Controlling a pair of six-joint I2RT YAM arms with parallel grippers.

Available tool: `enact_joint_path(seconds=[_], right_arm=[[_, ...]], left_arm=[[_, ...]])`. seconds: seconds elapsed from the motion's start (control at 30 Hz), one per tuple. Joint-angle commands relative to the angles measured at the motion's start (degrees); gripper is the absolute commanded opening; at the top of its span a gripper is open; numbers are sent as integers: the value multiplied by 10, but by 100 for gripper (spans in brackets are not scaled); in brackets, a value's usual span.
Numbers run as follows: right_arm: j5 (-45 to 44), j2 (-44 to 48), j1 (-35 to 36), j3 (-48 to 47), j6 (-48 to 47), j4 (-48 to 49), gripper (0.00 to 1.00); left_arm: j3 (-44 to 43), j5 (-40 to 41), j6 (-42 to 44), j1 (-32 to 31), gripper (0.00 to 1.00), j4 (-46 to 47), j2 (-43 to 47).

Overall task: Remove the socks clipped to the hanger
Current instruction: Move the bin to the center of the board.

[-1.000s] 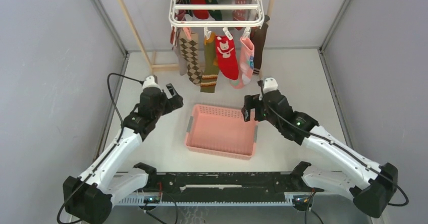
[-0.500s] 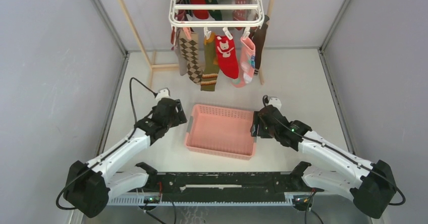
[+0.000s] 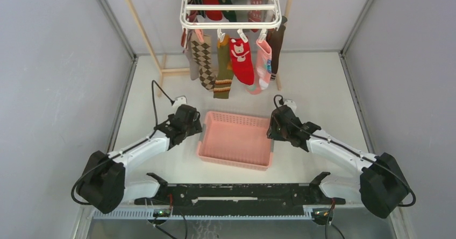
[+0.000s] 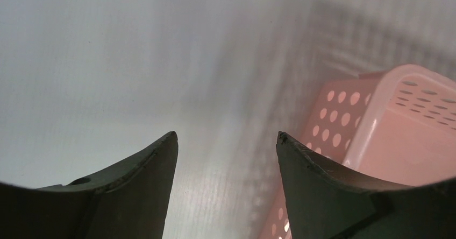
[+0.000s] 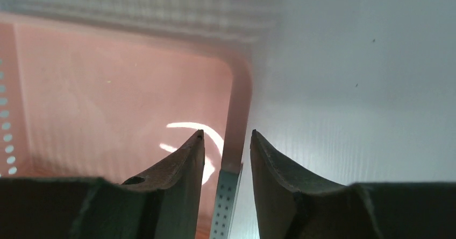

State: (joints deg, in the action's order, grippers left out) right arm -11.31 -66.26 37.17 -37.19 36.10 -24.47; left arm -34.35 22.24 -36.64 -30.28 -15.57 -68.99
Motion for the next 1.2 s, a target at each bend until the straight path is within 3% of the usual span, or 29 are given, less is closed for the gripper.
enact_joint_path(seconds=[0.0,0.7,0.8,0.93,1.17], right_arm=[[18,-21,-35,-39,-33,66,45],[85,-133,-119,-108,-116,149,43],[83,-105,-124,-103,-119,127,56],[77,-25,-125,-79,-128,112,89],[100,79,-129,-86,-167,82,97]], left_arm=[[-38,23,1,-4,72,33,-22],[-149,41,41,6,72,51,-128],[-158,55,41,7,73,35,-116],[-149,84,36,14,86,2,-58],[-170,94,37,15,99,-69,49]])
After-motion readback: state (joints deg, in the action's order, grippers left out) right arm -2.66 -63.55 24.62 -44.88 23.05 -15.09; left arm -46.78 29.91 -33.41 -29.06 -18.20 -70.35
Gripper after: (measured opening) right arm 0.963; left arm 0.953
